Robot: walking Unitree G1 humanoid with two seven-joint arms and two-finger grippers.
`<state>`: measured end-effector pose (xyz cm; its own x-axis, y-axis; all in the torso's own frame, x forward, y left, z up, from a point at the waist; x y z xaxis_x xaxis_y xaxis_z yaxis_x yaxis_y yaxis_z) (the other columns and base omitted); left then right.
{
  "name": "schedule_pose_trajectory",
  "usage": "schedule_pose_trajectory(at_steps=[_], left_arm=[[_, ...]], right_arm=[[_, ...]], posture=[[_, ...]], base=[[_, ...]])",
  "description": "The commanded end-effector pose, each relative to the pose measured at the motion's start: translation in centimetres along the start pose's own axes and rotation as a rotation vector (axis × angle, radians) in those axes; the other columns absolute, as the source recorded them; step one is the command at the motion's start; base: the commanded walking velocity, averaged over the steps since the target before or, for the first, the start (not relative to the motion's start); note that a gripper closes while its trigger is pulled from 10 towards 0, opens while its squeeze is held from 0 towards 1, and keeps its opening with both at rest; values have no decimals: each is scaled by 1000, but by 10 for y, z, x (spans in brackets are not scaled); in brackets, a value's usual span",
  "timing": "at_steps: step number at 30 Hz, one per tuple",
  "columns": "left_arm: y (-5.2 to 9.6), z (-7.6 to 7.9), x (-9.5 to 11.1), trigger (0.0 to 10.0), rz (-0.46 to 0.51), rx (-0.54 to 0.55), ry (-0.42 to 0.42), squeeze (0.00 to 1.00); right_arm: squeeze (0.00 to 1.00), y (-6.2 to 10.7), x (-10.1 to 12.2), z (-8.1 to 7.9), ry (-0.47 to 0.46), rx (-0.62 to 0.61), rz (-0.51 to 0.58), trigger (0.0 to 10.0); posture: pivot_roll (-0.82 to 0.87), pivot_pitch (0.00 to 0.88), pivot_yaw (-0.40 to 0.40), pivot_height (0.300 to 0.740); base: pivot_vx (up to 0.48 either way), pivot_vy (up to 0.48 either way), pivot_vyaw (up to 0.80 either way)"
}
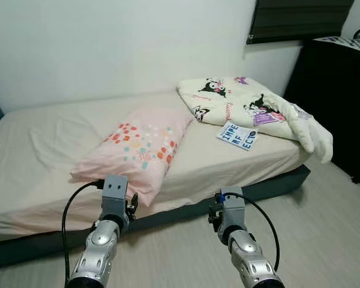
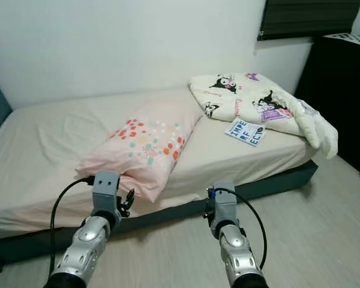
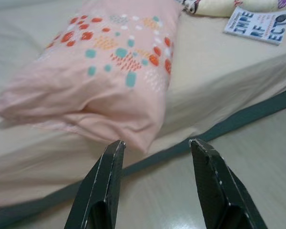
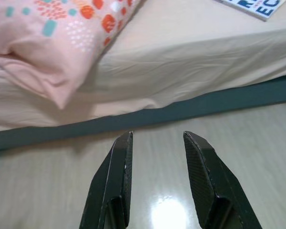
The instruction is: Clean up the room
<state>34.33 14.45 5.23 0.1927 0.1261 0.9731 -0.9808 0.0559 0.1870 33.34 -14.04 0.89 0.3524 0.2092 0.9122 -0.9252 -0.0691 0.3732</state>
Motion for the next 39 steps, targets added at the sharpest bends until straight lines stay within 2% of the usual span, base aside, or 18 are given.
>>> schedule_pose_trajectory(at_steps=[1,31,39], left_arm=[[1,-5,-1,10000,4,15,6,0],[1,-9,-2,10000,2,23,2,0],[1,-12,-2,10000,2,25,-2,0]], right_arm=[[0,-1,5,-4,16,14,16,10000],[0,-3,5,-4,25,20,20,10000],[0,-3,5,-11,62,53,27,10000]], posture=[[50,0,-11,740],[49,0,-10,740],[52,0,-5,740]], base=[[364,0,0],[360,0,0],[360,0,100]])
Point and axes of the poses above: a point about 5 cm out from each wrist's last joint towards the gripper, its own y axis pointing back from the gripper into the wrist, its own x axis along the axis of the wrist's last joint, z = x × y, the point moved 4 cm from there along -y, pointing out of the wrist towards the gripper, and after that the axes turned 10 degrees about y, right-handed, at the moved point
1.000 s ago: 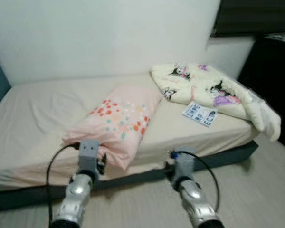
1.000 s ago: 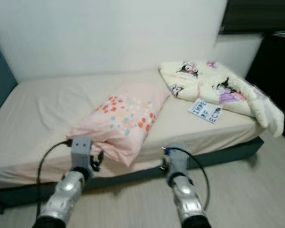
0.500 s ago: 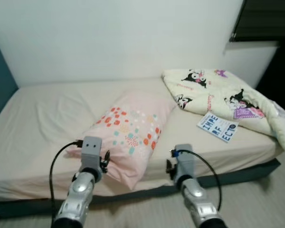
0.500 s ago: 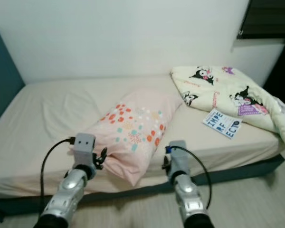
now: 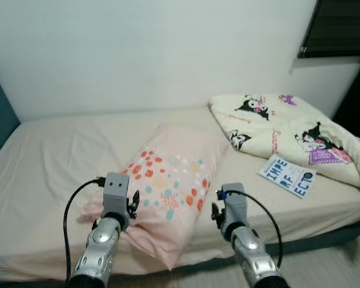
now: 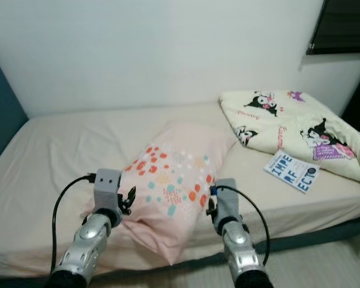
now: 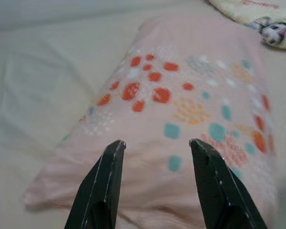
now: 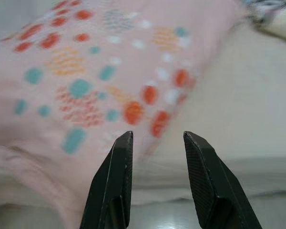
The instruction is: Clean up the room
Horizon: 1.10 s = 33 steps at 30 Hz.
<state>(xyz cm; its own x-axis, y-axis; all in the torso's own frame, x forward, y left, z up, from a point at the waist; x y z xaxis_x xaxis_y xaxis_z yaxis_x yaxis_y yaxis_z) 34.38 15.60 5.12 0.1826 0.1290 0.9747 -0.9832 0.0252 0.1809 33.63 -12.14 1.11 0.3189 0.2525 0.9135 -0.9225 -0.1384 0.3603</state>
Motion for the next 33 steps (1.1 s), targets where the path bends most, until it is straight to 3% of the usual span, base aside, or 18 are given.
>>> schedule_pose_trajectory(at_steps=[1,13,33], left_arm=[[1,0,-3,10000,-8,-5,-5,0],[2,-3,-3,10000,-6,3,0,0],[2,-14,-3,10000,-4,49,-11,0]], right_arm=[[0,1,-2,7,14,-12,0,10000],[0,2,-6,5,5,0,-10,10000],[0,2,-6,1,21,13,-4,10000]], posture=[[52,0,-5,740],[54,0,-3,740],[59,0,7,740]], base=[[360,0,800],[349,0,116],[0,0,0]])
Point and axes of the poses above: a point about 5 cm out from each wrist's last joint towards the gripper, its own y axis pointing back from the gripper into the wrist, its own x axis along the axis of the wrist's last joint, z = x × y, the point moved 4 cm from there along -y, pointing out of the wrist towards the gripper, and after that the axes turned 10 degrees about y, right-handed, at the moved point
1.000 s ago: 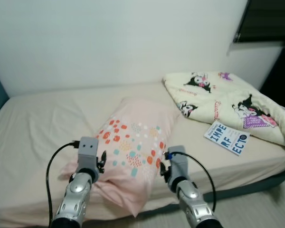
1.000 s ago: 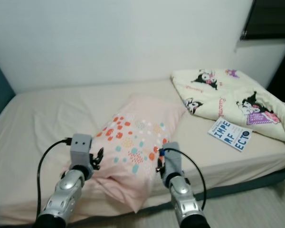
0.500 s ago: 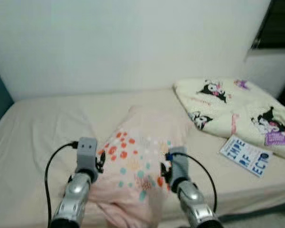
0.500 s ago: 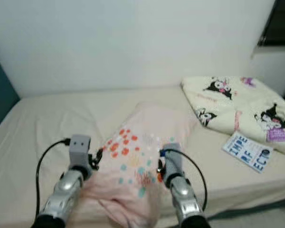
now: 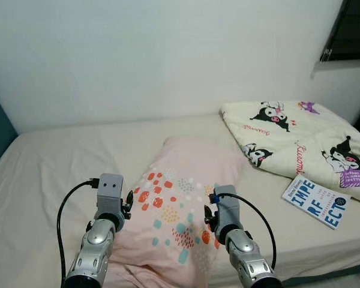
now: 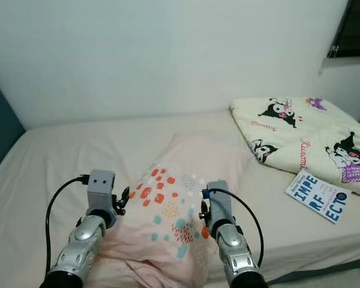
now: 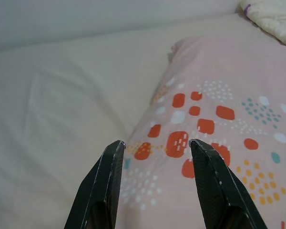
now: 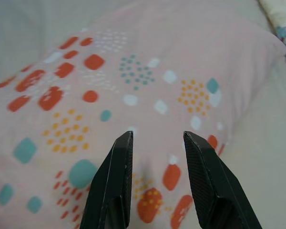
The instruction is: Clean up the room
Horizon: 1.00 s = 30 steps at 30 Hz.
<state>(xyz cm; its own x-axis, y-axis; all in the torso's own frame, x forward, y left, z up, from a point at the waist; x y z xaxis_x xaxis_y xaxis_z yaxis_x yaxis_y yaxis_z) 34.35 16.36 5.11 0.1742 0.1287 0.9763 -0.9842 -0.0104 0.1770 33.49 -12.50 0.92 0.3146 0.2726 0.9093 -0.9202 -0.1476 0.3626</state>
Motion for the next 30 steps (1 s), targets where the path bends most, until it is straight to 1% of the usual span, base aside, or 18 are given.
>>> schedule_pose_trajectory(at_steps=[1,6,7,9,11,16,25,26,27,28,29,30], left_arm=[[1,-6,-4,10000,-12,13,-12,0],[1,-6,-5,10000,-13,11,-14,0],[1,-6,-4,10000,-13,10,-15,0],[1,-6,-4,10000,-11,9,-16,0],[0,-6,-4,10000,-11,9,-16,0],[-1,-4,-2,10000,-8,2,-11,0],[-1,-1,-2,10000,-4,-9,2,0],[-1,0,-2,10000,-6,-19,-3,0],[-1,0,-2,10000,-6,-19,-3,0],[-1,4,-3,10000,-12,-40,-26,0],[-1,5,-4,10000,-18,-44,-30,0],[0,4,-5,10000,-19,-32,-22,0]], right_arm=[[0,1,-2,-2,-2,2,2,10000],[0,1,0,-2,5,-1,13,10000],[0,1,1,-1,-26,-5,16,10000],[0,1,3,-1,-47,-11,29,10000],[0,0,4,-1,-41,-8,36,10000],[0,1,8,-1,-66,-11,56,10000],[0,2,8,2,-70,-22,69,10000],[0,2,8,0,-37,-10,70,10000],[0,2,8,0,-37,-10,70,10000],[0,2,8,-2,-3,3,69,10000],[0,2,7,-3,8,6,68,10000],[0,2,6,-3,-16,-2,63,10000]], posture=[[59,0,7,740],[58,0,10,740],[58,0,11,740],[58,0,13,740],[56,0,16,740],[54,0,20,740],[50,0,22,740],[50,0,22,740],[50,0,22,740],[51,0,20,740],[51,0,19,740],[51,0,18,740]], base=[[0,0,0],[0,0,800],[0,0,0],[0,0,0],[0,0,0],[0,0,0],[0,0,0],[0,0,0],[0,0,0],[0,-480,800],[0,-480,800],[0,-341,0]])
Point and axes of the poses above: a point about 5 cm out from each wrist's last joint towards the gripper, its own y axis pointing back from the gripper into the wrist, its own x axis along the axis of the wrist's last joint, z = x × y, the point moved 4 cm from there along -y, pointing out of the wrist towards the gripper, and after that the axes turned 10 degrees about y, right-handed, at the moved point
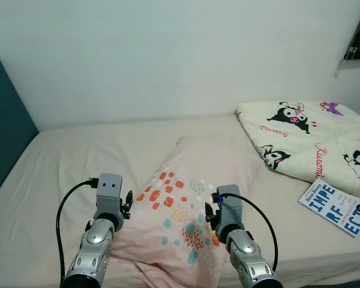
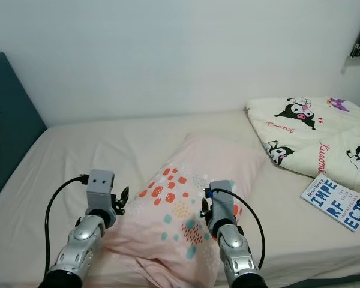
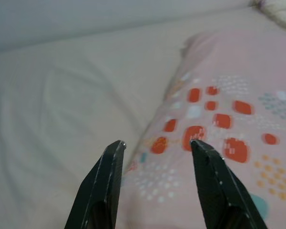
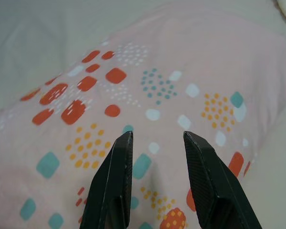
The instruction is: Clean up the room
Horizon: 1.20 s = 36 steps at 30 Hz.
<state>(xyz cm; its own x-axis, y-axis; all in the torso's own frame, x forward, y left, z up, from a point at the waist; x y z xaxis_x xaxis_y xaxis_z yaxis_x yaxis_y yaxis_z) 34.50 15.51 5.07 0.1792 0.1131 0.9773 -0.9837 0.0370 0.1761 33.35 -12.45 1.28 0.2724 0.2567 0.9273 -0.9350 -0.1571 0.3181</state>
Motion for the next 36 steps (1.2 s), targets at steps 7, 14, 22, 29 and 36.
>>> schedule_pose_trajectory(at_steps=[7,14,22,29,36], left_arm=[[3,-13,-8,10000,-36,62,39,0],[4,-17,-8,10000,-32,67,23,0],[3,-15,-8,10000,-47,53,14,0],[2,-8,-9,10000,-58,31,-19,0],[2,-13,-9,10000,-60,56,-2,0]], right_arm=[[0,0,2,-2,-6,-3,13,10000],[0,1,0,-2,-5,3,8,10000],[0,0,0,0,31,-6,0,10000],[0,1,0,-4,29,-1,2,10000],[0,1,-1,3,-8,-40,-1,10000]], posture=[[53,0,13,740],[55,0,12,740],[55,0,19,740],[55,0,22,740],[56,0,25,740]], base=[[0,-49,0],[0,0,0],[0,0,0],[0,-343,691],[0,0,0]])
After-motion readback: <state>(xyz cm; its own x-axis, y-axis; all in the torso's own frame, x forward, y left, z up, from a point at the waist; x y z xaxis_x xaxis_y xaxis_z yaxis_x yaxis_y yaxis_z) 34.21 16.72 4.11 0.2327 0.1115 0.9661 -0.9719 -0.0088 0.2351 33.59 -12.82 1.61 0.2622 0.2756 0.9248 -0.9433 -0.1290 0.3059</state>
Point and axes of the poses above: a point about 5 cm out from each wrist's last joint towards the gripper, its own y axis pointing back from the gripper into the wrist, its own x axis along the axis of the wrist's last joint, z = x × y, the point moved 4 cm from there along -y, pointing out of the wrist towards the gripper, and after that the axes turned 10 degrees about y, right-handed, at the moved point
